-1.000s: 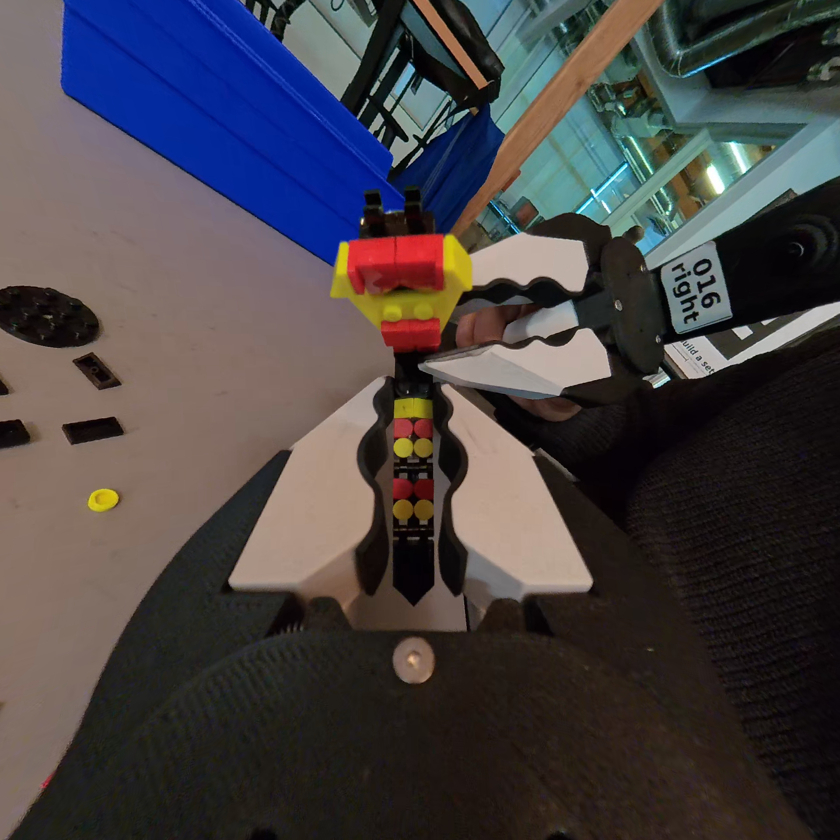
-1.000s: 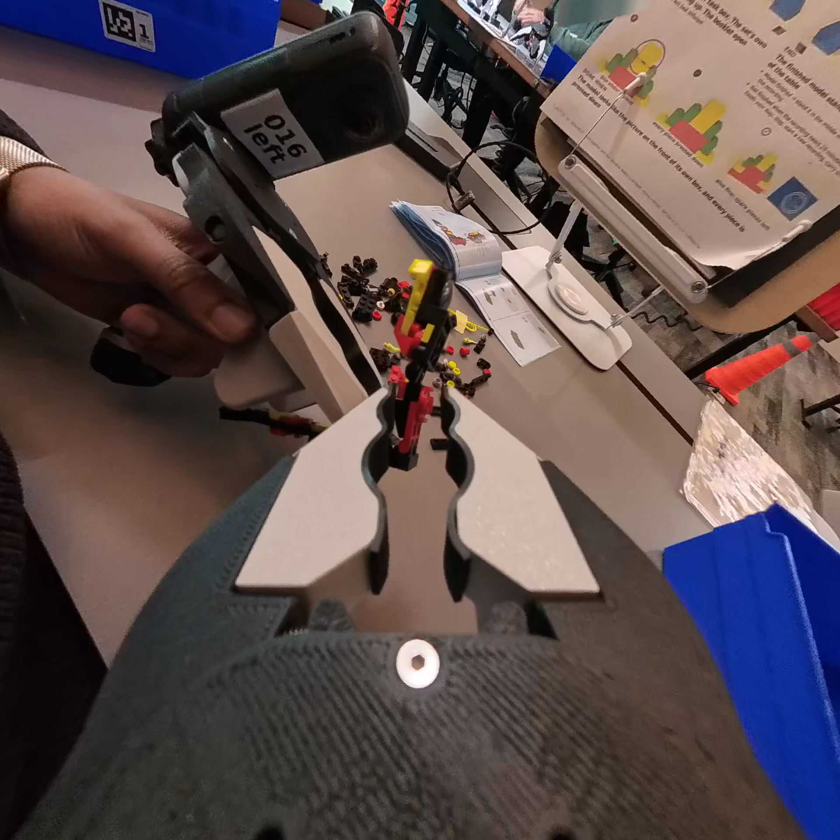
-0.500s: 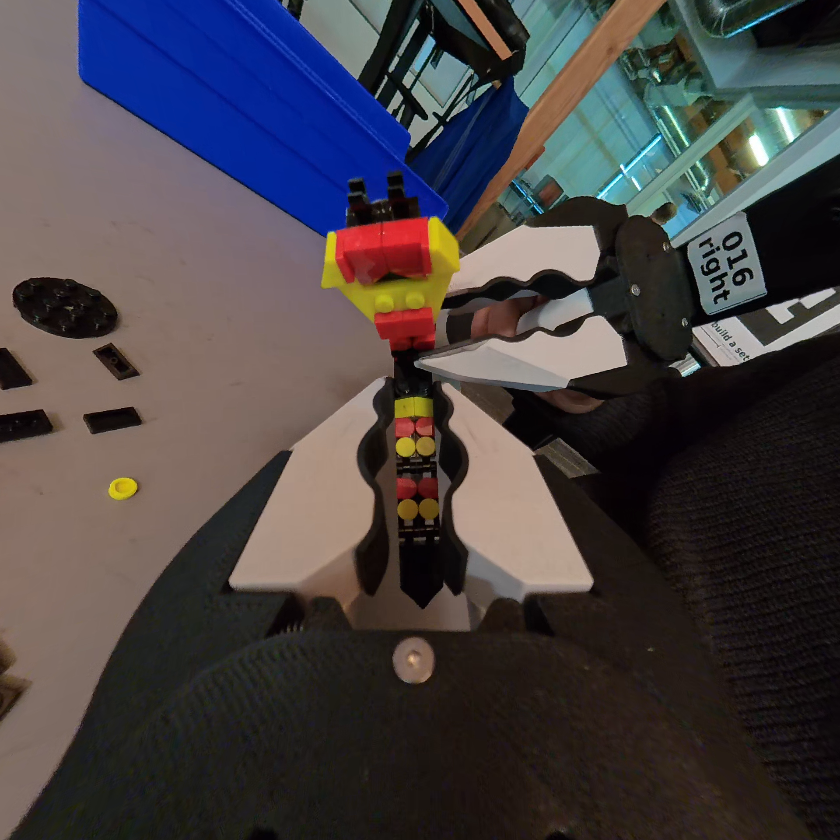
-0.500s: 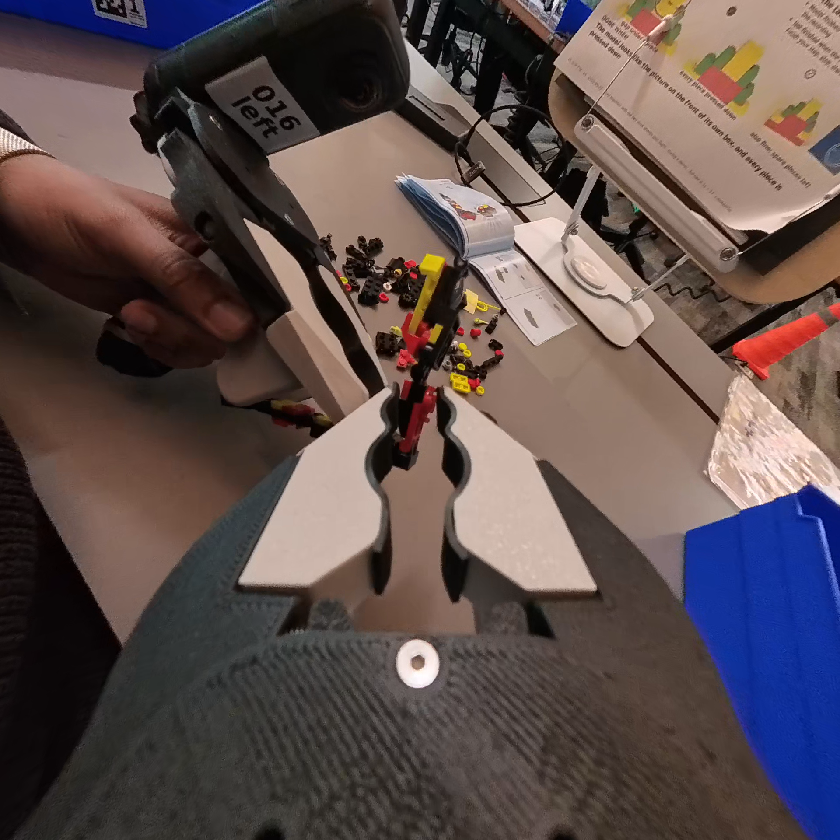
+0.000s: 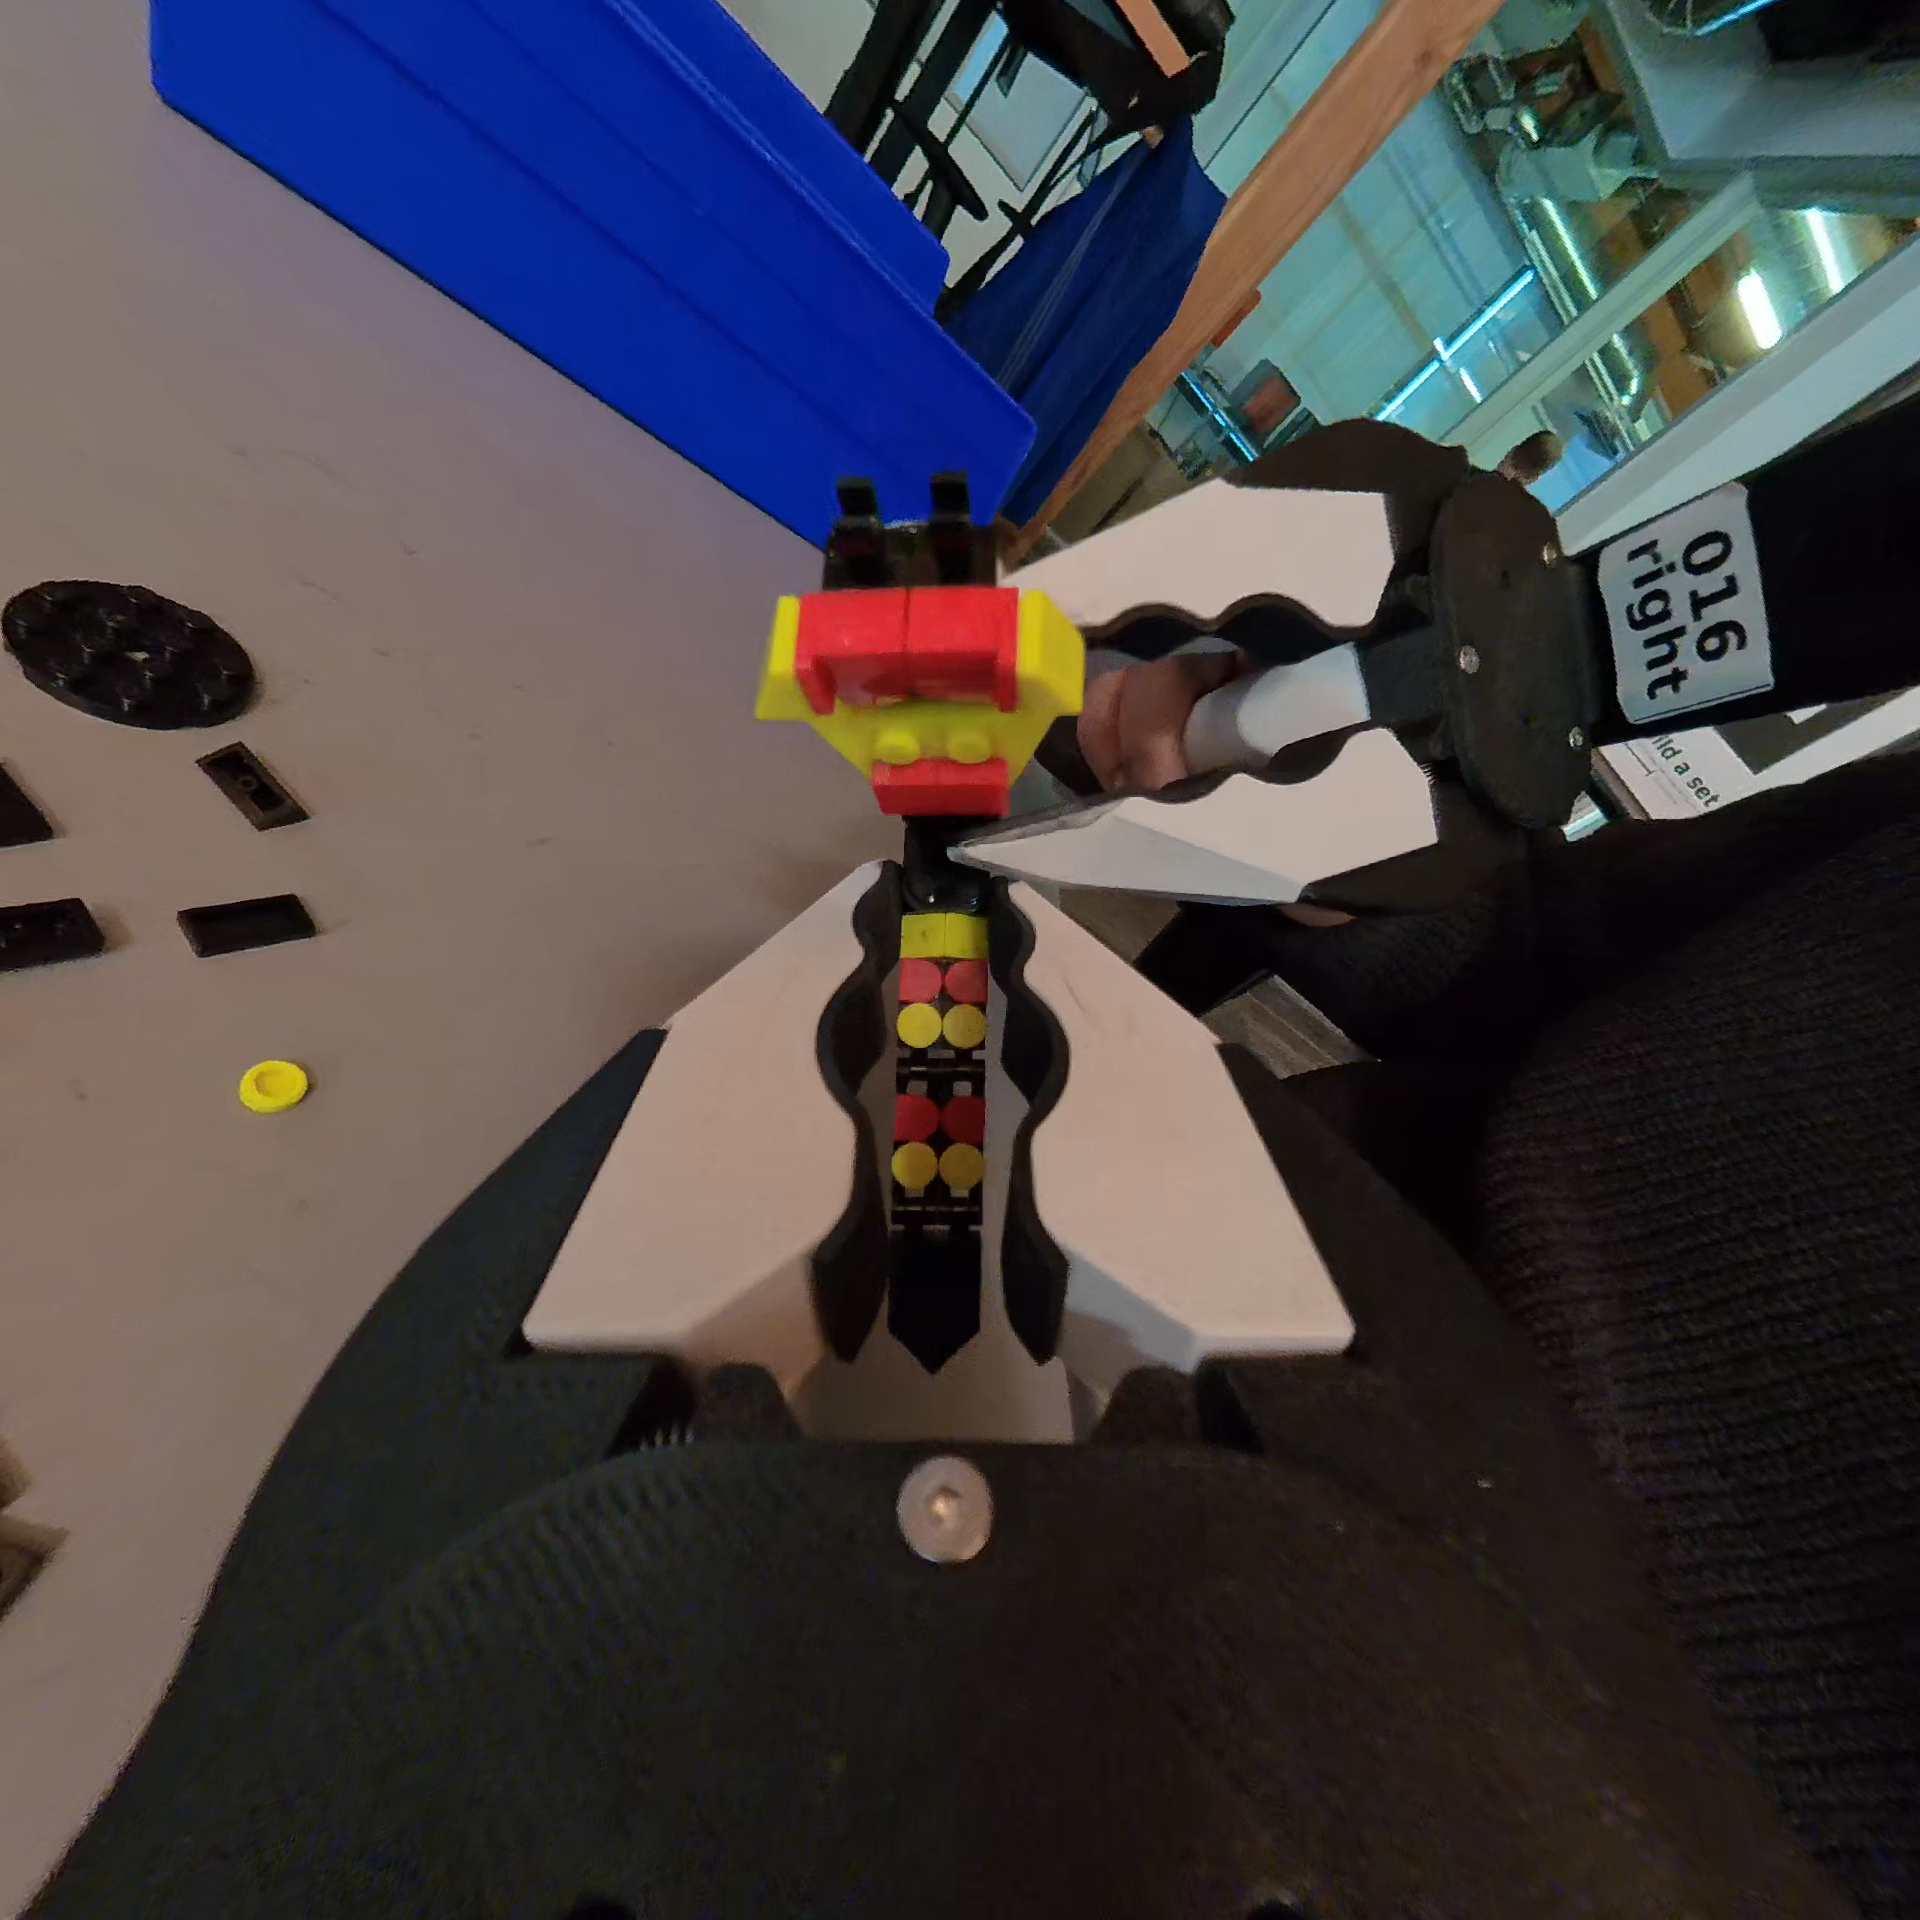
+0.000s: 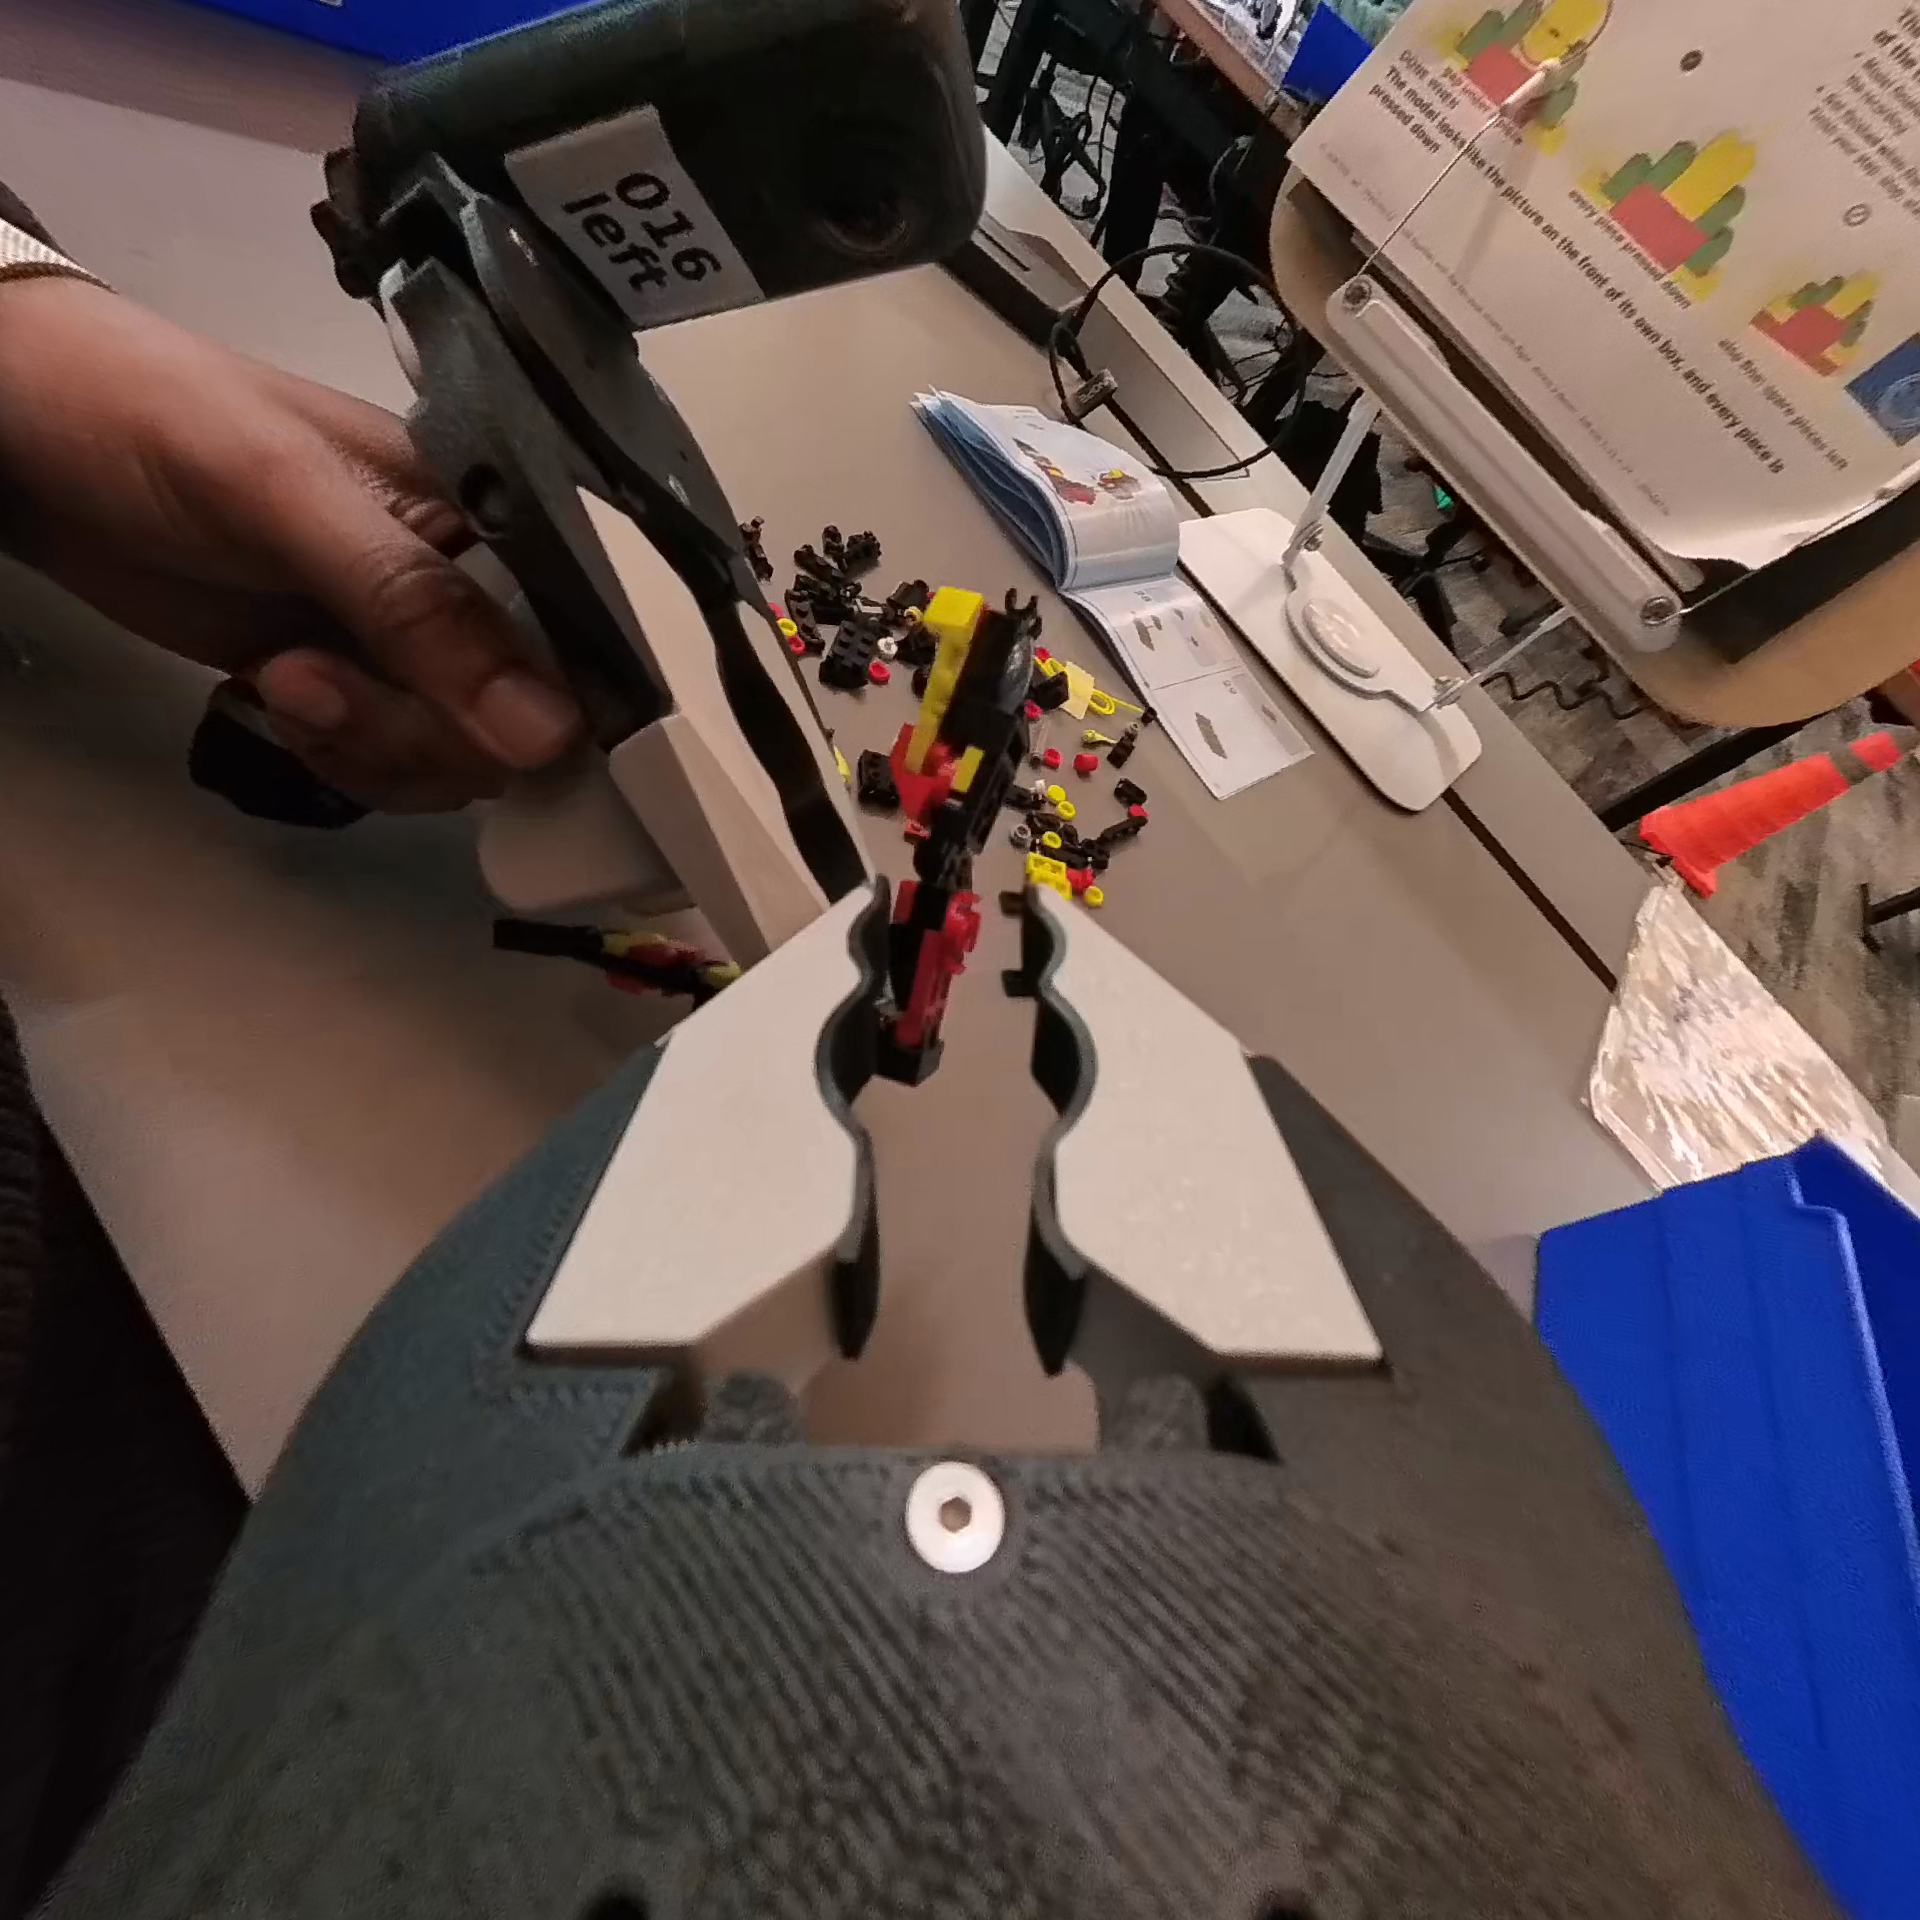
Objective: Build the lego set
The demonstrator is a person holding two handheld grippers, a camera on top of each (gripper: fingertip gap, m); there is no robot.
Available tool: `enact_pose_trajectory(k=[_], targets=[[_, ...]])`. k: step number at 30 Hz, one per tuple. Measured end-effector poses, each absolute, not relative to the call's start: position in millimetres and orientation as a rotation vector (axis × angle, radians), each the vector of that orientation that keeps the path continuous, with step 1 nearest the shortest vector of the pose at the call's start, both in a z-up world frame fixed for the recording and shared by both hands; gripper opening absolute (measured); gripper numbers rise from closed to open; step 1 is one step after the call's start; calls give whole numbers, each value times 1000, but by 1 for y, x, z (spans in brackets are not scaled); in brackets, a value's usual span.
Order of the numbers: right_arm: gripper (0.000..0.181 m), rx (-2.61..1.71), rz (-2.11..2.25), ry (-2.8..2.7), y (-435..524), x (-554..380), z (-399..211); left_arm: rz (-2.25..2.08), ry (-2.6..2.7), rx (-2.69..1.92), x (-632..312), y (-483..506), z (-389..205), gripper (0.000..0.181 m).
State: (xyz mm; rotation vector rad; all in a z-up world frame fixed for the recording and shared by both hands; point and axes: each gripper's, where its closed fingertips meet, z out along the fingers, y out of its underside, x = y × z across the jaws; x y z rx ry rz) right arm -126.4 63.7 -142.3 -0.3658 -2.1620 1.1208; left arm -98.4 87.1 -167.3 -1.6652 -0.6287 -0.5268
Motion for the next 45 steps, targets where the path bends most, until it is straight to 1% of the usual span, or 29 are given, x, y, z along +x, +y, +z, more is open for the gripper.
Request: enact_pose_trajectory(k=[6, 10, 17, 37, 38, 43, 45], targets=[[27, -303, 1115, -2139, 59, -123, -139, -536, -584, -1702, -89, 91, -169, 15], [18, -211, 1053, -2098, 58, -121, -137, -540, -554, -1723, -83, 93, -169, 15], [15, -135, 986, -2069, 55, -120, -138, -606, -577, -1705, -81, 92, -169, 15], [15, -187, 1077, -2117, 55, -120, -141, -612, -579, -1711, -80, 93, -170, 15], [17, -193, 1090, -2126, 55, -120, -142, -605, -583, -1715, -82, 92, -171, 15], [40, -277, 1230, -2154, 57, -119, -137, -525, -631, -1749, -97, 83, -176, 15], [45, -345, 1294, -2168, 60, -121, -136, -479, -660, -1779, -104, 77, -181, 15]])
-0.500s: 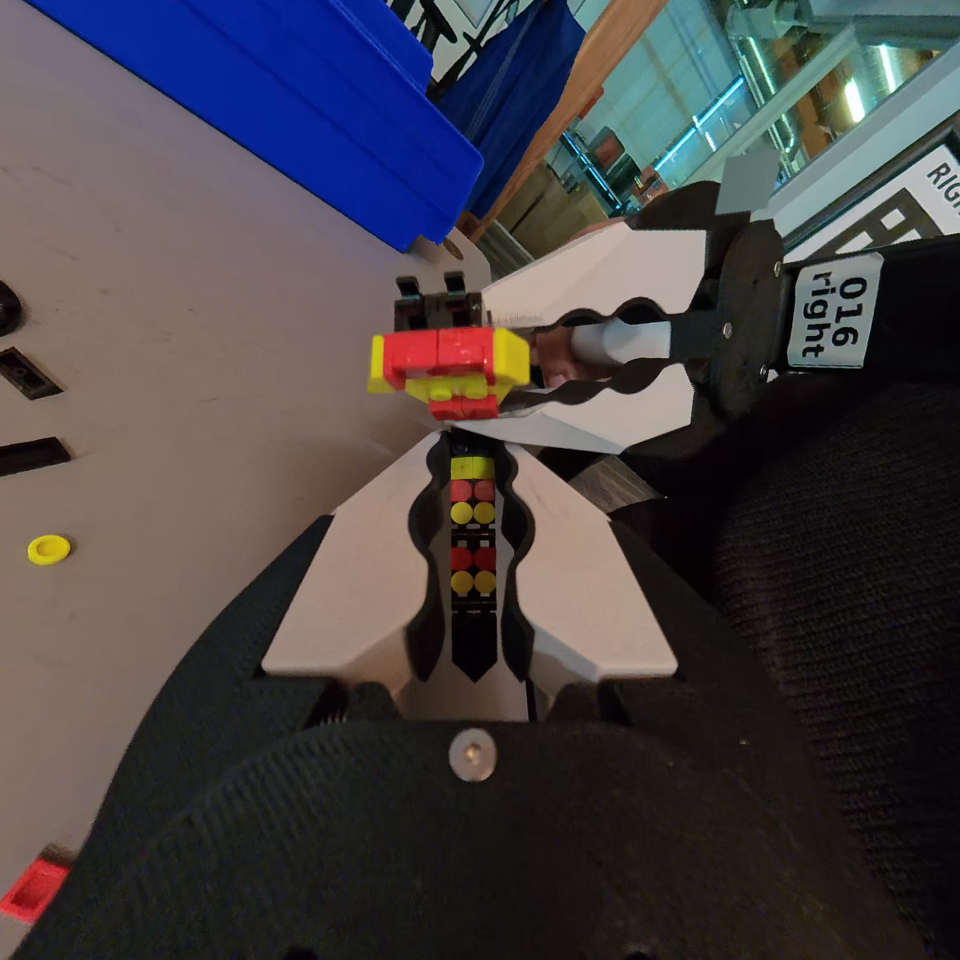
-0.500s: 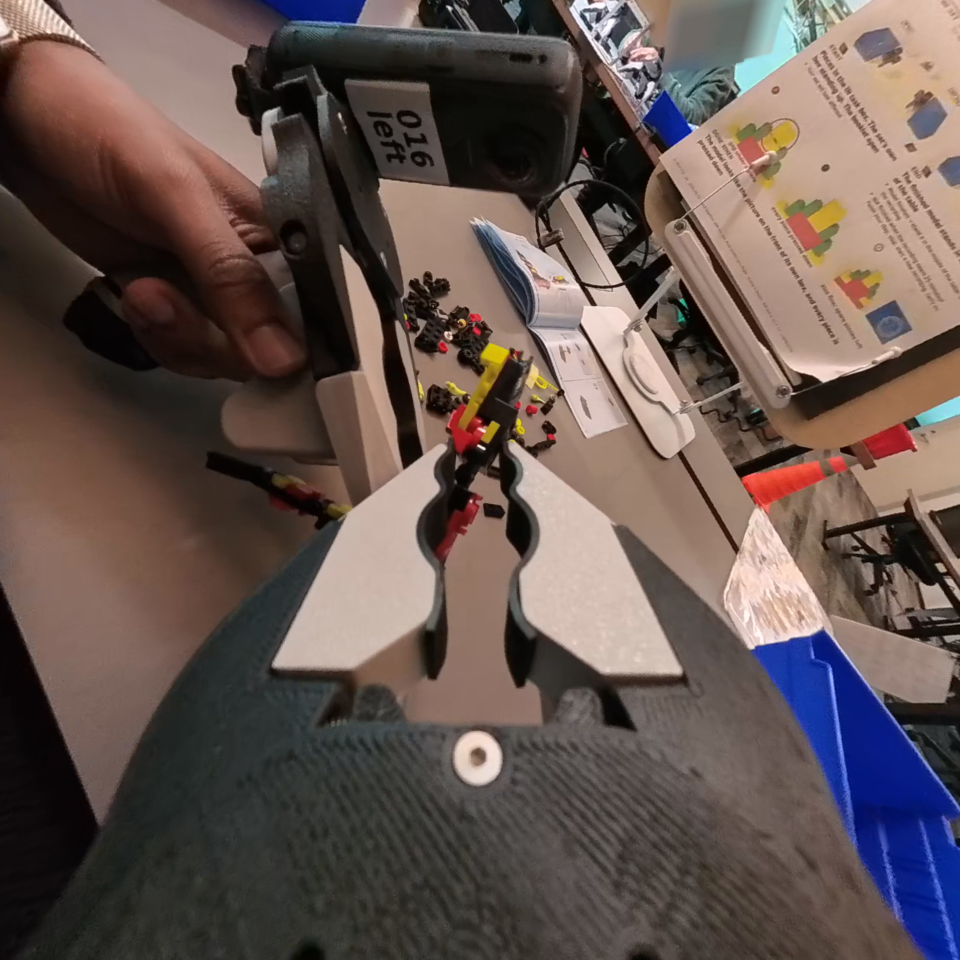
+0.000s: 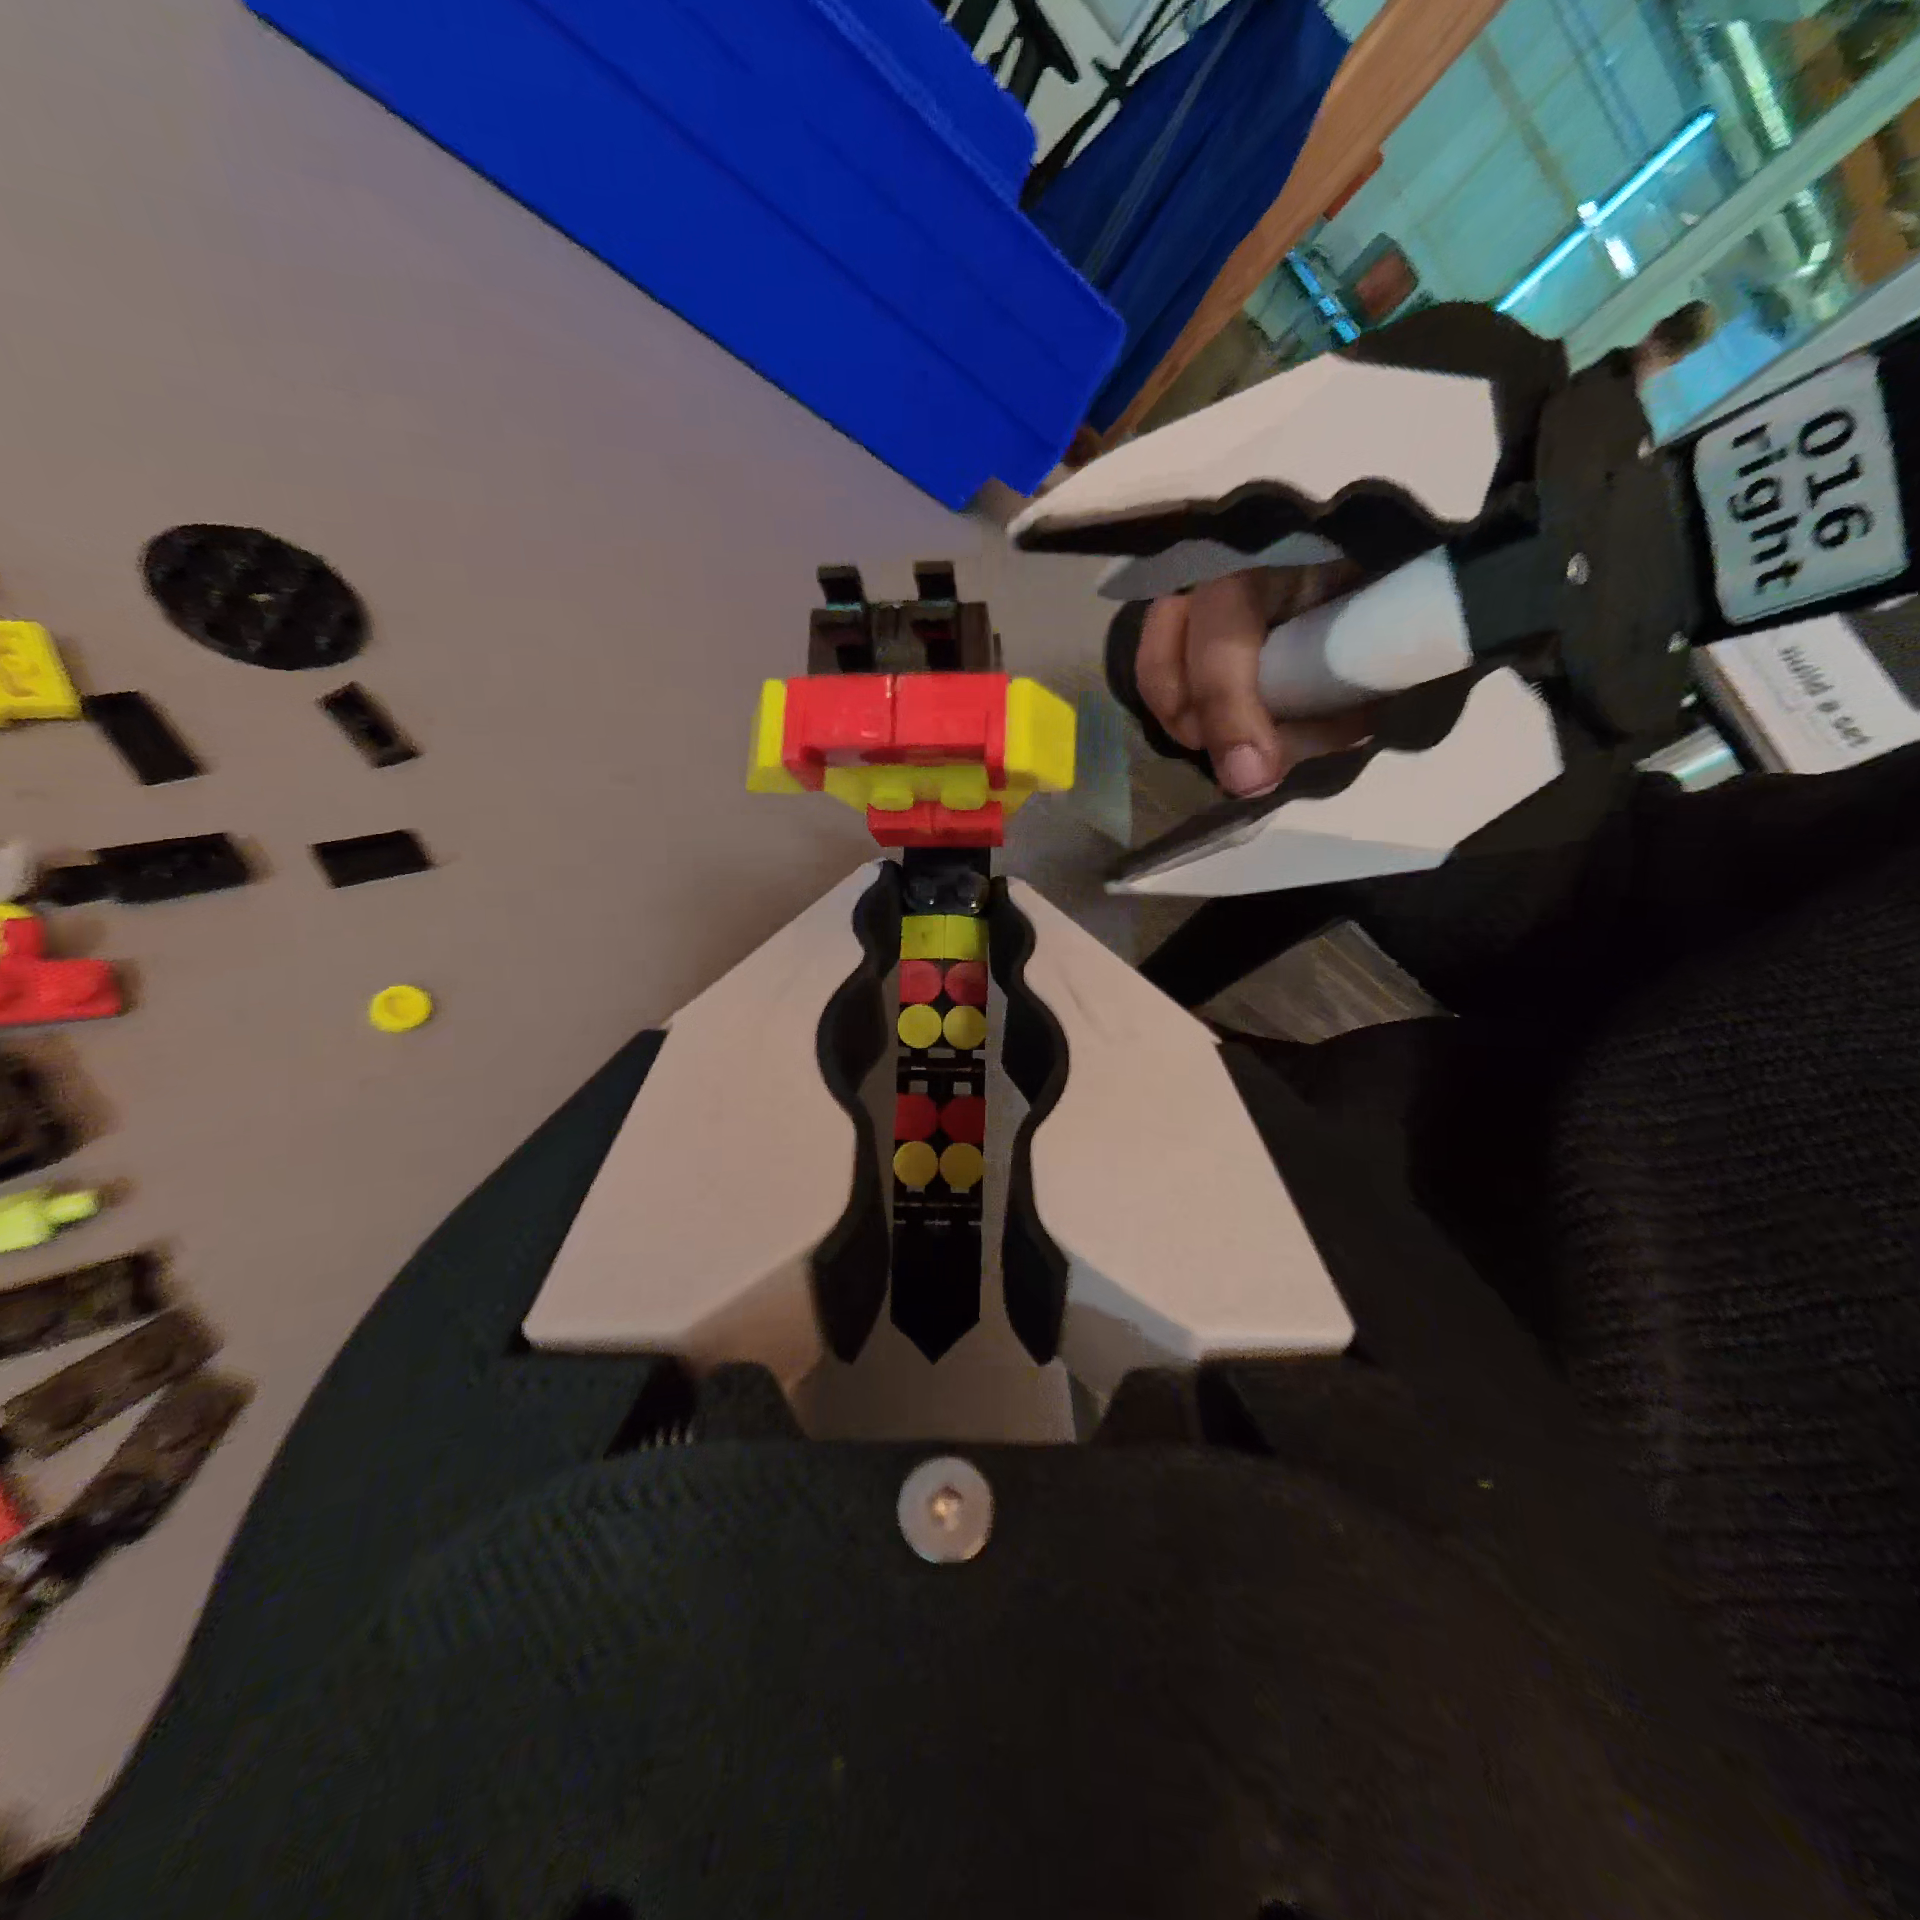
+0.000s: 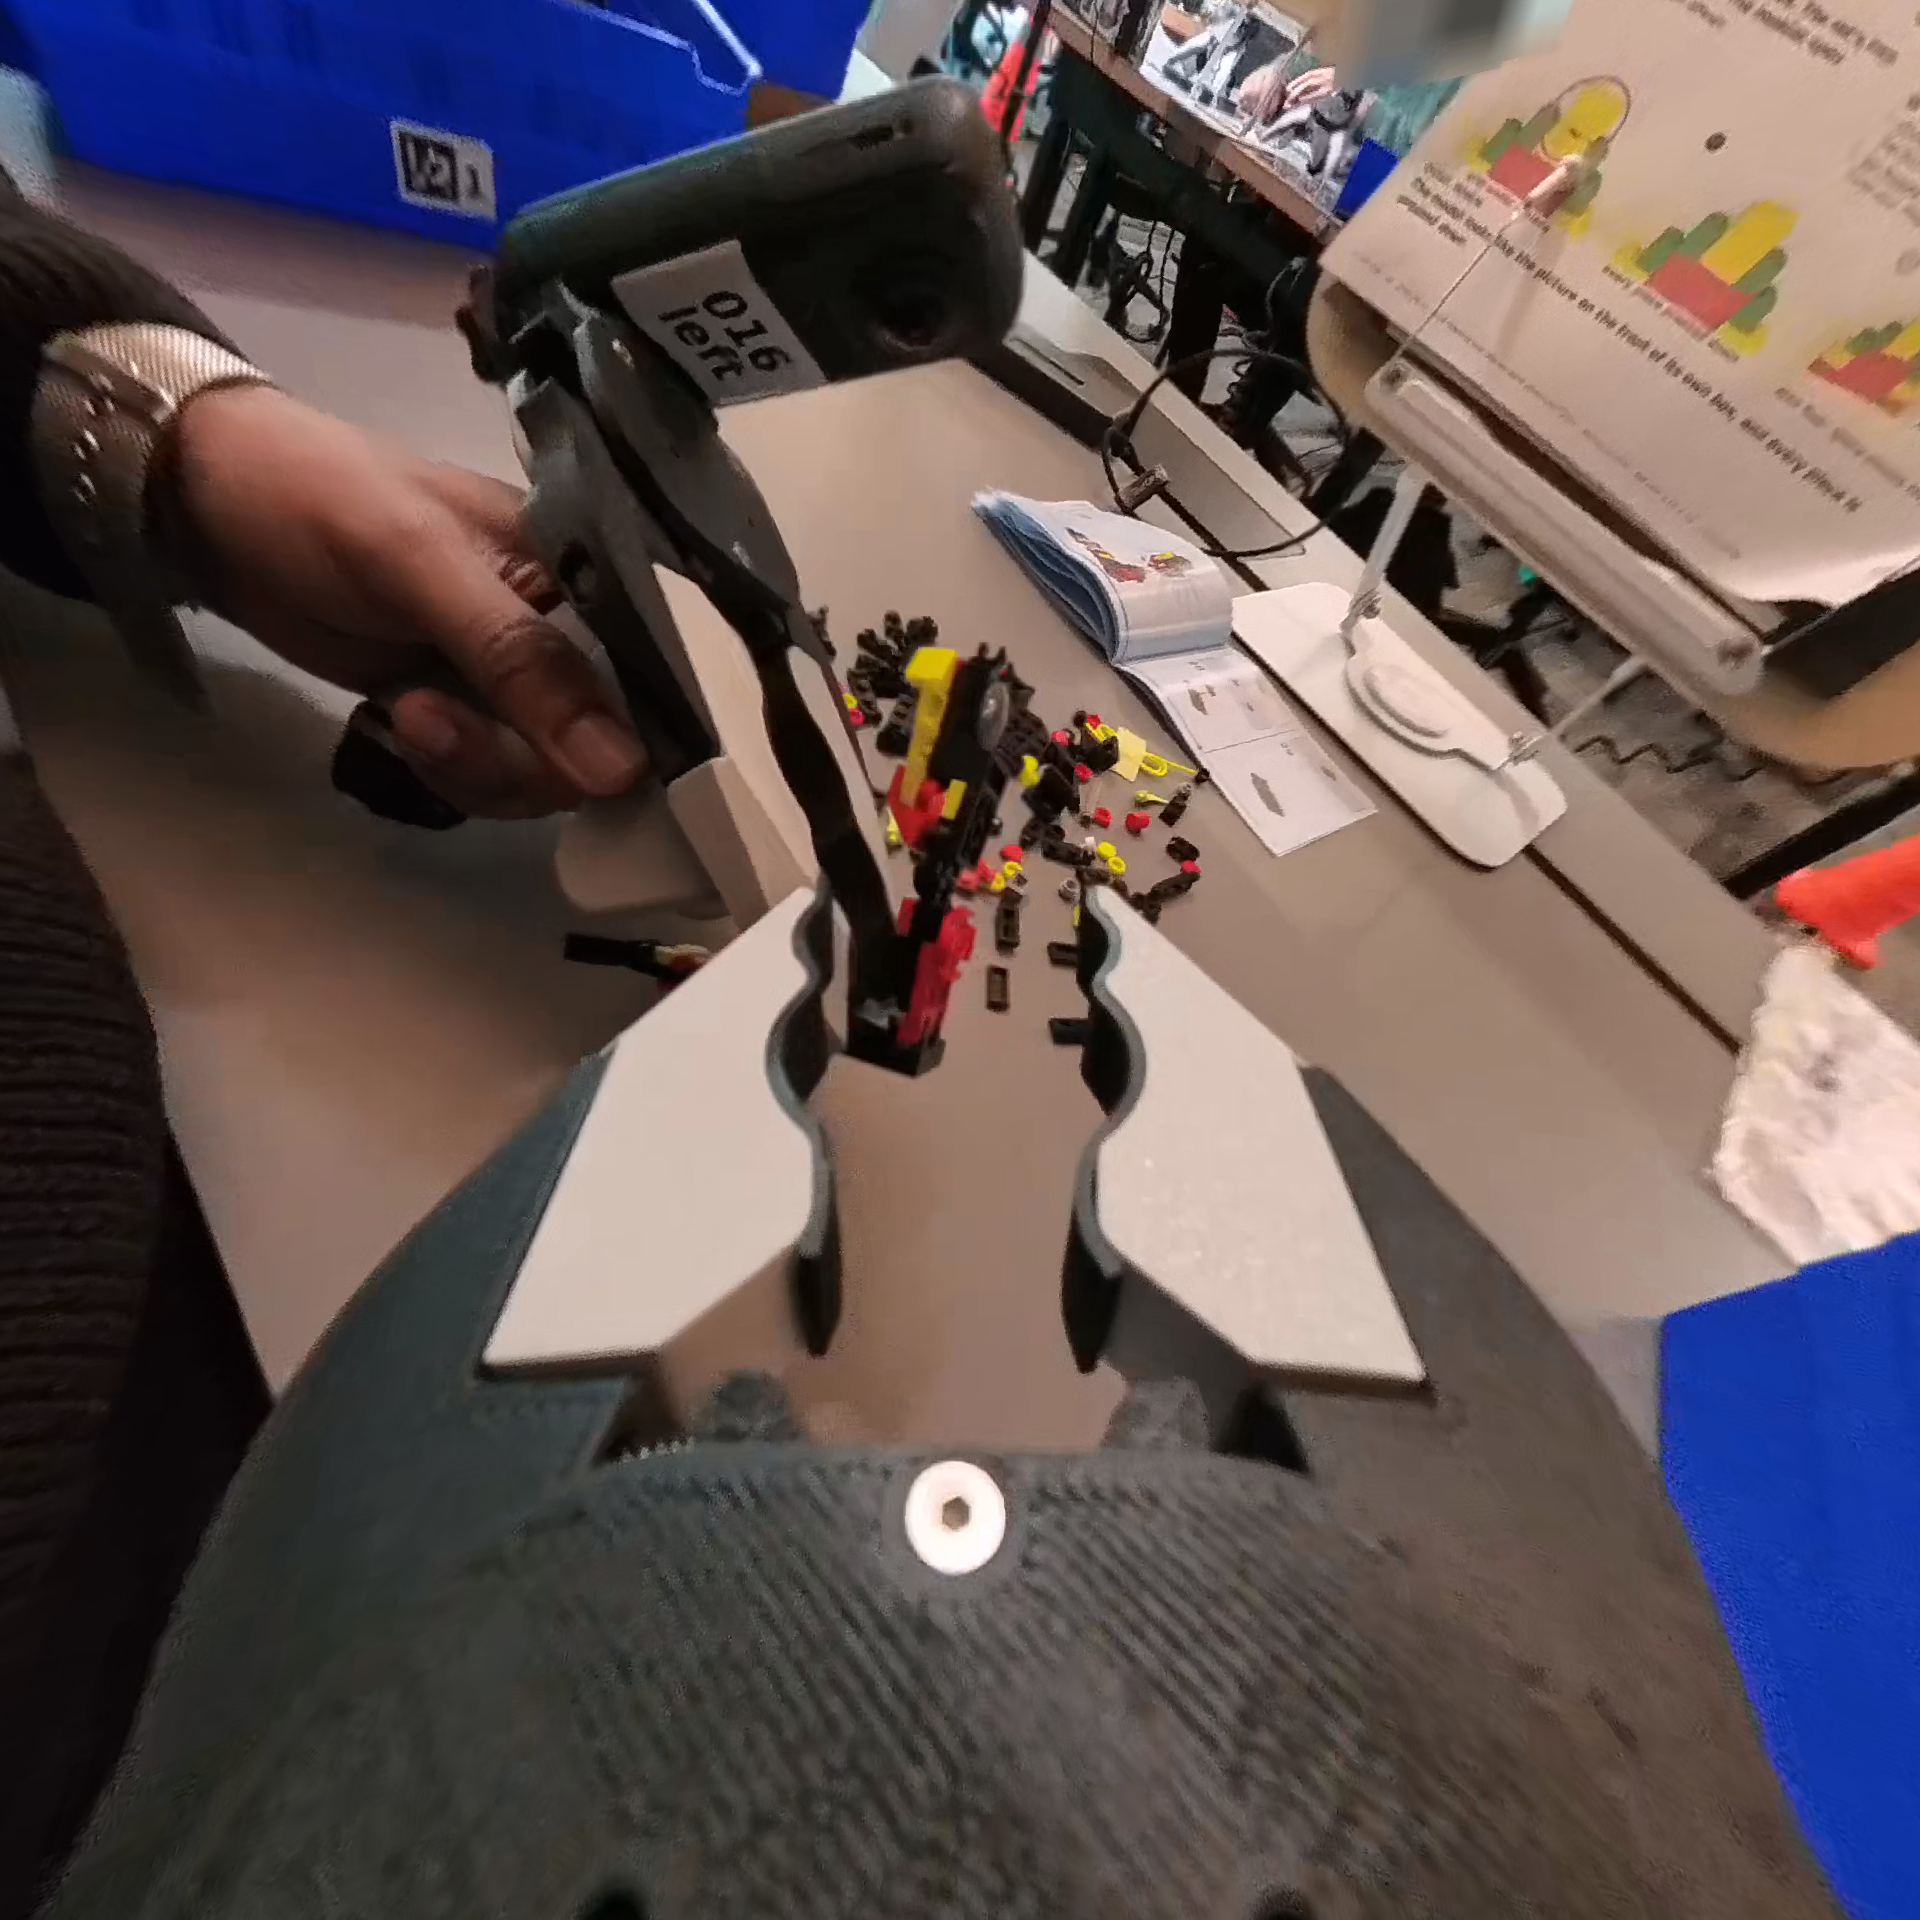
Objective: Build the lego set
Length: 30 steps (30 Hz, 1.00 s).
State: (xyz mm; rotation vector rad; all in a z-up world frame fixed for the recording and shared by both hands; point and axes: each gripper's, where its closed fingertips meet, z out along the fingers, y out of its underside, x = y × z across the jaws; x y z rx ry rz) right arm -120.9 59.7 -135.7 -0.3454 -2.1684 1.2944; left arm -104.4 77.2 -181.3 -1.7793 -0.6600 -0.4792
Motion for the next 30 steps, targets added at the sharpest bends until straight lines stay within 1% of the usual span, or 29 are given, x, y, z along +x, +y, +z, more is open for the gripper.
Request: enact_pose_trajectory(k=[7, 15, 30], targets=[[48, -601, 1482, -2153, 77, -135, -131, -233, -657, -2049, -117, 59, -217, 15], [48, -855, 1713, -2178, 86, -142, -135, -50, -551, -2313, -112, 47, -241, 15], [51, -977, 1886, -2233, 86, -138, -139, -117, -451, -2301, -102, 50, -240, 19]])
